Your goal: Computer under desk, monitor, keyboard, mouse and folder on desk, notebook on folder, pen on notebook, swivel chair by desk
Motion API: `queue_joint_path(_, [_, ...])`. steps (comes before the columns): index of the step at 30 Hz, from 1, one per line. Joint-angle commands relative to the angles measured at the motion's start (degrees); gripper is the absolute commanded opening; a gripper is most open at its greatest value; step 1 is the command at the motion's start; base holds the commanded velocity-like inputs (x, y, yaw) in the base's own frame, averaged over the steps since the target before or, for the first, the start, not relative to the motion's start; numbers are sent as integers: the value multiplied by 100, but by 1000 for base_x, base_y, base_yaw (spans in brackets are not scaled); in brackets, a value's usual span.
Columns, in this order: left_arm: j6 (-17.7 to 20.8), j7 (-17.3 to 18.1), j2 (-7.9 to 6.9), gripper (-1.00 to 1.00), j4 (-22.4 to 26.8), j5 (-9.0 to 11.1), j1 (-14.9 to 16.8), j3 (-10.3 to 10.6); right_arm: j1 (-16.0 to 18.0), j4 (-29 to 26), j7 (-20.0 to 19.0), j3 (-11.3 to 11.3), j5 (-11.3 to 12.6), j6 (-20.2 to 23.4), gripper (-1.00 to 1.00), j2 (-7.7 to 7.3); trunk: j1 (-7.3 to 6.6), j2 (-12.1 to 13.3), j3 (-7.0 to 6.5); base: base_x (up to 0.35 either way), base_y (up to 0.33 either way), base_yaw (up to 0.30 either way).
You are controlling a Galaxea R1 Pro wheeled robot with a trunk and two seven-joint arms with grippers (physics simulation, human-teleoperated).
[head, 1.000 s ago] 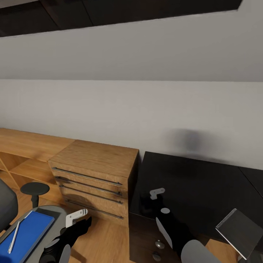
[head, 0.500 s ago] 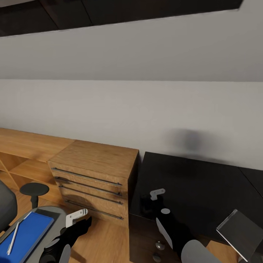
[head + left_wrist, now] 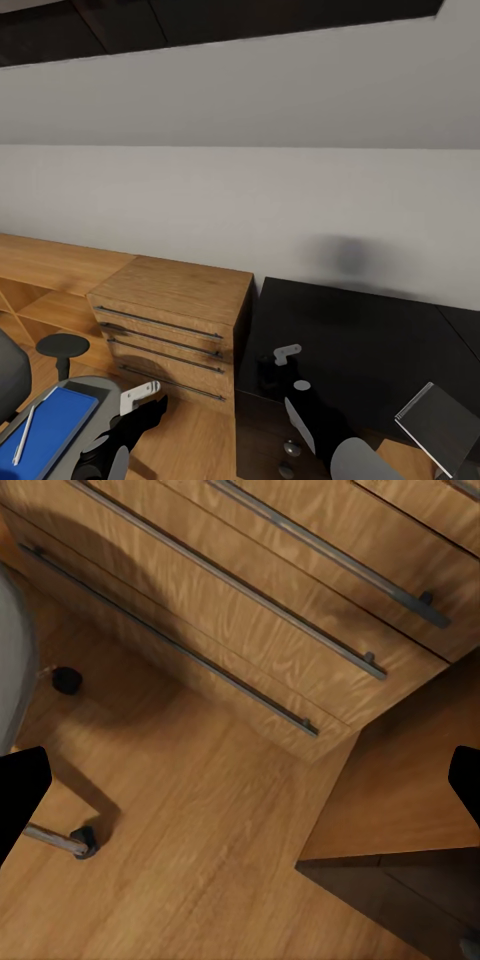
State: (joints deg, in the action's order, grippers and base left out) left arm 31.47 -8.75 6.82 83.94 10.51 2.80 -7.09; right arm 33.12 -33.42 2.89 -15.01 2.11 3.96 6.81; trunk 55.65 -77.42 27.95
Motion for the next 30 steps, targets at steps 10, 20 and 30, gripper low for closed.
queue_joint_path(10, [26, -39, 3, 100, 8, 60, 7, -3, 1, -12, 28, -28, 30, 34, -100, -4, 0, -3, 7, 0, 0, 0])
queue_joint_path(20, [18, -17, 3, 100, 50, 65, 3, 20, 1, -15, 35, -28, 26, 27, -100, -3, -88, 157, -65, 0, 0, 0])
queue_joint_path(30, [17, -42, 3, 100, 88, 65, 5, 23, 1, -212, 62, -27, 26, -4, -100, -10, -307, 558, -245, 0, 0, 0])
